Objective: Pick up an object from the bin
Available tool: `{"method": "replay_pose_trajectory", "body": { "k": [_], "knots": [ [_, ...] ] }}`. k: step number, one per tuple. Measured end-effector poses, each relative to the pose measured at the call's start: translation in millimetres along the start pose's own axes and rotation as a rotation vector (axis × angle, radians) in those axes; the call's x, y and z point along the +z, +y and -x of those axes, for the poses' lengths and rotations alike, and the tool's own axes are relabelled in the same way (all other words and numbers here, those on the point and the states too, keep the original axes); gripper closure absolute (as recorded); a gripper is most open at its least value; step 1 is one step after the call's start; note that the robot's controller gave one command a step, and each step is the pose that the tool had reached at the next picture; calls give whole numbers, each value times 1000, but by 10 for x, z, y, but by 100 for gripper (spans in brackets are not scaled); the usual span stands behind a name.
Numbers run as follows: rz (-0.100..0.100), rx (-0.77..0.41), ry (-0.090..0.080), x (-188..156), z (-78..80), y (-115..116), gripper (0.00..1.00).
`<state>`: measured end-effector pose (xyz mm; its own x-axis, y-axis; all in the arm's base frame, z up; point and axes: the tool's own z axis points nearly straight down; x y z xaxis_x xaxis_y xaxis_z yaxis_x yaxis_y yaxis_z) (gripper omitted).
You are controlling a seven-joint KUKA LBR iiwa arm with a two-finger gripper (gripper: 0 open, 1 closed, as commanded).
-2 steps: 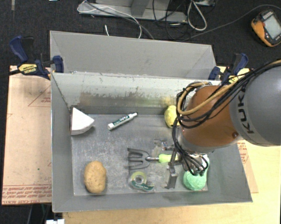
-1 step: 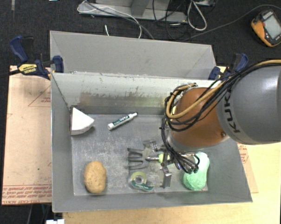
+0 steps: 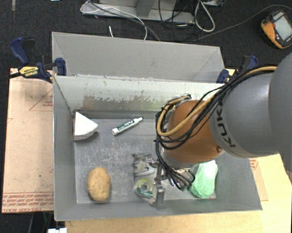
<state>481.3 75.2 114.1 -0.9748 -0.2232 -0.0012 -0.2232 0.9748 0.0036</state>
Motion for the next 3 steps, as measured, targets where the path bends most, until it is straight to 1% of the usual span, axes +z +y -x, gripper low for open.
{"method": "replay_pose_trajectory", "body": {
  "k": [1, 2, 3],
  "knots": [
    [-4, -79, -5, -89, 432, 314, 0],
    [1, -367, 2, -206, 356, 378, 0],
    [-1, -469, -8, 44, 660, 821, 0]
  ]
}}
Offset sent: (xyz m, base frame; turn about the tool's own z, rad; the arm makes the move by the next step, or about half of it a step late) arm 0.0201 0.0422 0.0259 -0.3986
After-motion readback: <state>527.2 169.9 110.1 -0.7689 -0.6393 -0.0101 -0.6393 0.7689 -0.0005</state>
